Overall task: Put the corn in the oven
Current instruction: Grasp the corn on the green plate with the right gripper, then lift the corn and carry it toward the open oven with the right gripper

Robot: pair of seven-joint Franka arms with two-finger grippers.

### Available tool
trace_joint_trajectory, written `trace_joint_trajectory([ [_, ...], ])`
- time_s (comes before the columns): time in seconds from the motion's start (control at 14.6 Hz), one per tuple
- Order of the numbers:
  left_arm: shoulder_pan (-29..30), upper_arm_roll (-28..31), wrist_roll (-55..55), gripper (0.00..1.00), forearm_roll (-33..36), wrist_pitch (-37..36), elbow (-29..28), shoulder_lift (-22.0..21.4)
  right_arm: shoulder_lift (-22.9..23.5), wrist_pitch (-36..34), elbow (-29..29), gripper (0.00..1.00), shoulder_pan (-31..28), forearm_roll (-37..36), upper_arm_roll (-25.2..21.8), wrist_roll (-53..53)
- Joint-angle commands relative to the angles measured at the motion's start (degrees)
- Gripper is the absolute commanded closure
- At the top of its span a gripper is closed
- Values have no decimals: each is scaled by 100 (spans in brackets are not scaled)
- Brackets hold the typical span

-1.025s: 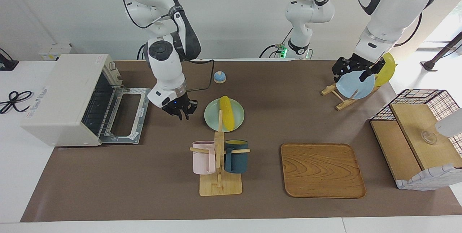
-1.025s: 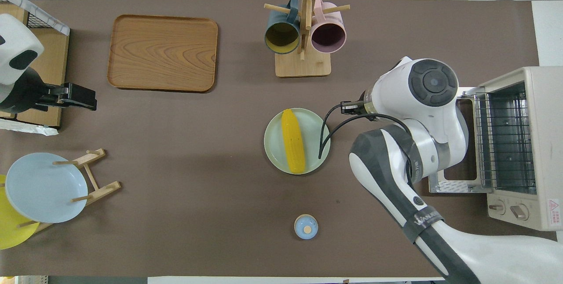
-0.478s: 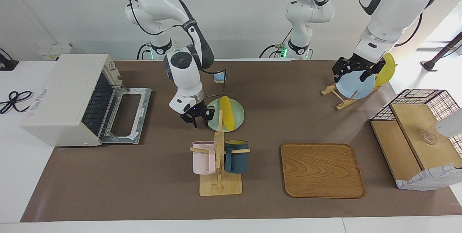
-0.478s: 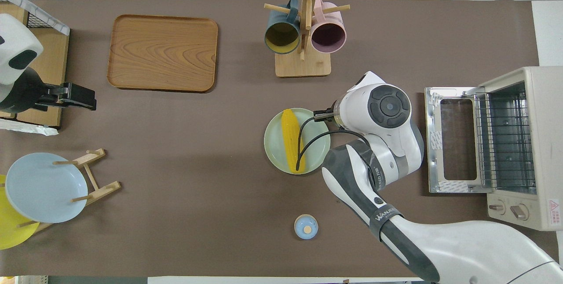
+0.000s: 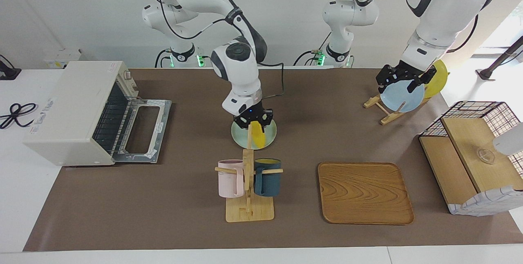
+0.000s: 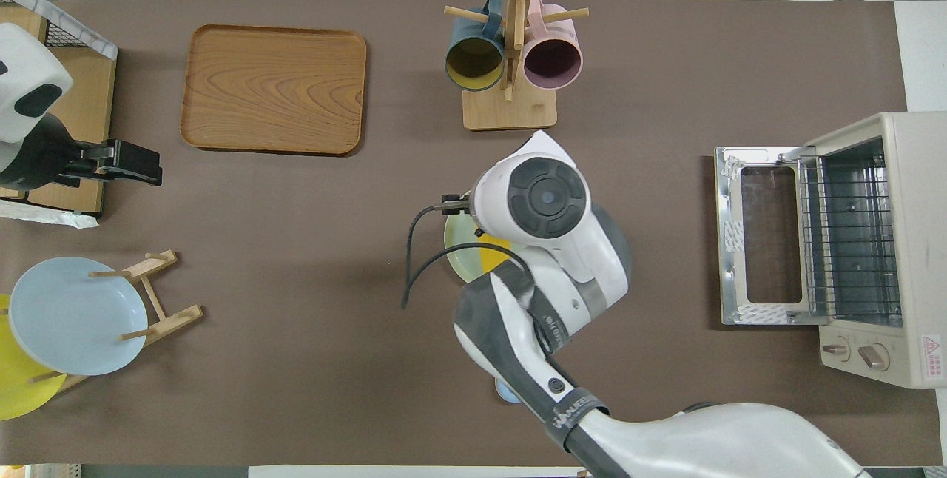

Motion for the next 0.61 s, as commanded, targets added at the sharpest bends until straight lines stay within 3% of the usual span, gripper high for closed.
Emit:
trace_joint_trajectory([
  [0.0,59,-31,23,0,-81,-31,-25,-52,497,-19,399,53,317,-502,2,686],
  [0.34,59,-31,23,0,-81,-31,-25,-52,682,271,215,54,565,-662,2,1040],
  [0.41,59,-31,23,0,-81,-31,-25,-52,673,280,172,57,565,-680,2,1031],
  [0.48,59,-31,23,0,-81,-31,-25,-52,665,271,128,68,573,-680,2,1031],
  [0.55,59,-31,23,0,-81,-31,-25,-52,656,280,66,72,573,-680,2,1039],
])
